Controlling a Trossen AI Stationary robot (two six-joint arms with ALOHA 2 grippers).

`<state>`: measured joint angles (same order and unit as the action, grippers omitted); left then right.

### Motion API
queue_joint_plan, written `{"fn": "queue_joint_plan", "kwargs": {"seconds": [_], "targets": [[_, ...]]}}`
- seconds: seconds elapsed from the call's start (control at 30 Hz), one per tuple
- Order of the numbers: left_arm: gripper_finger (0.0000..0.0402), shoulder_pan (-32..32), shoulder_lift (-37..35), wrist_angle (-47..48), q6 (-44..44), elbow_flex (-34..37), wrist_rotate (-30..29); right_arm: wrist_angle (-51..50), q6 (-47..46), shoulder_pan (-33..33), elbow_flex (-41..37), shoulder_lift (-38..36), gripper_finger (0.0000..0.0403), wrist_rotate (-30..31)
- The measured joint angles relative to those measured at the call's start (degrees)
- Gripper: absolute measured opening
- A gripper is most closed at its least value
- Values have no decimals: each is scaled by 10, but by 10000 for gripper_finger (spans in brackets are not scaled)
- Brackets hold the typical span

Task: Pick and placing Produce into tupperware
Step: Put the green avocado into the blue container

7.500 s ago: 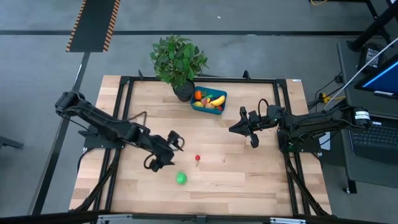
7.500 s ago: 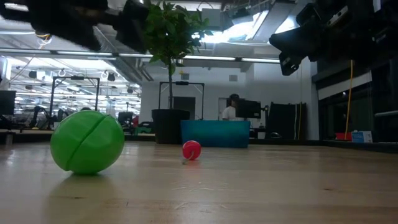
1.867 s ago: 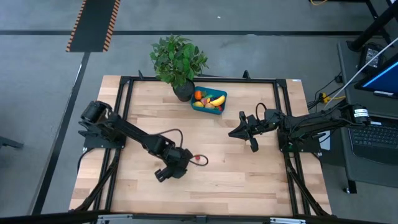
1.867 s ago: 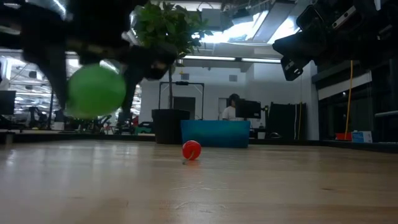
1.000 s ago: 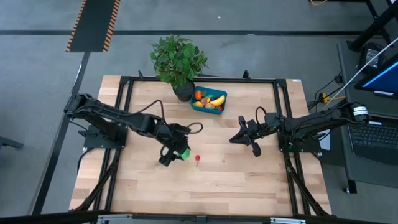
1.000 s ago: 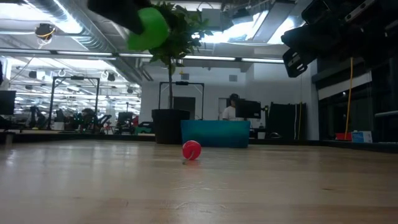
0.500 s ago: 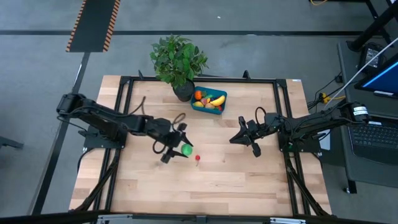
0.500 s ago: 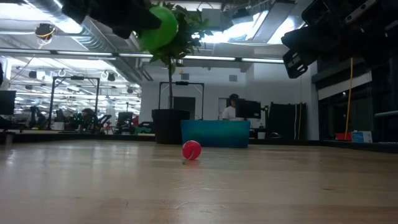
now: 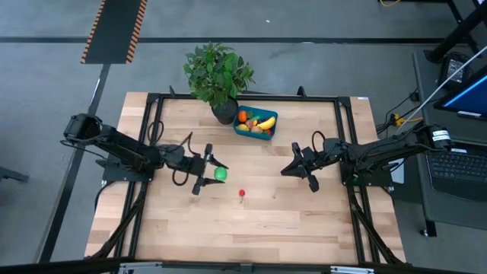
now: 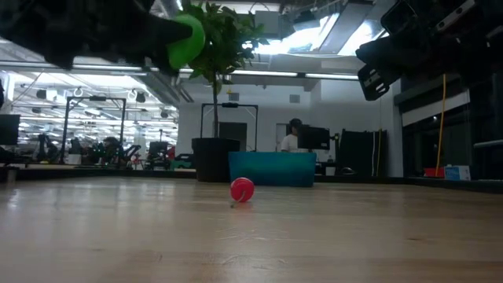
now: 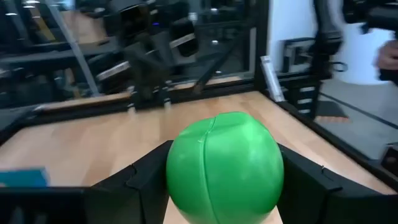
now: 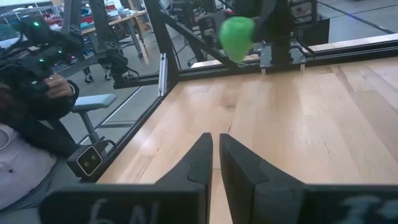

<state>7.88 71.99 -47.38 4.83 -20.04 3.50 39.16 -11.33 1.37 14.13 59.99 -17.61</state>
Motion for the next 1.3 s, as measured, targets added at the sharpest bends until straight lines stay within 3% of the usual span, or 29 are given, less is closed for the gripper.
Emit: {"fn": "queue_joint_plan", "kwargs": {"seconds": [0.4, 0.63, 0.83, 1.03, 1.3], "targets": [[221, 0, 1, -47, -14, 34, -74, 0, 0, 0, 0, 0, 33, 0], [221, 0, 1, -46, -31, 34, -83, 0, 0, 0, 0, 0, 33, 3], [221, 0, 1, -46, -34, 34, -149, -1, 0, 0, 0, 0, 33, 44], [221, 0, 1, -46, -58, 34, -247, -2, 0, 0, 0, 0, 33, 47], [221, 0, 1, -45, -58, 34, -274, -4, 0, 0, 0, 0, 33, 47]]}}
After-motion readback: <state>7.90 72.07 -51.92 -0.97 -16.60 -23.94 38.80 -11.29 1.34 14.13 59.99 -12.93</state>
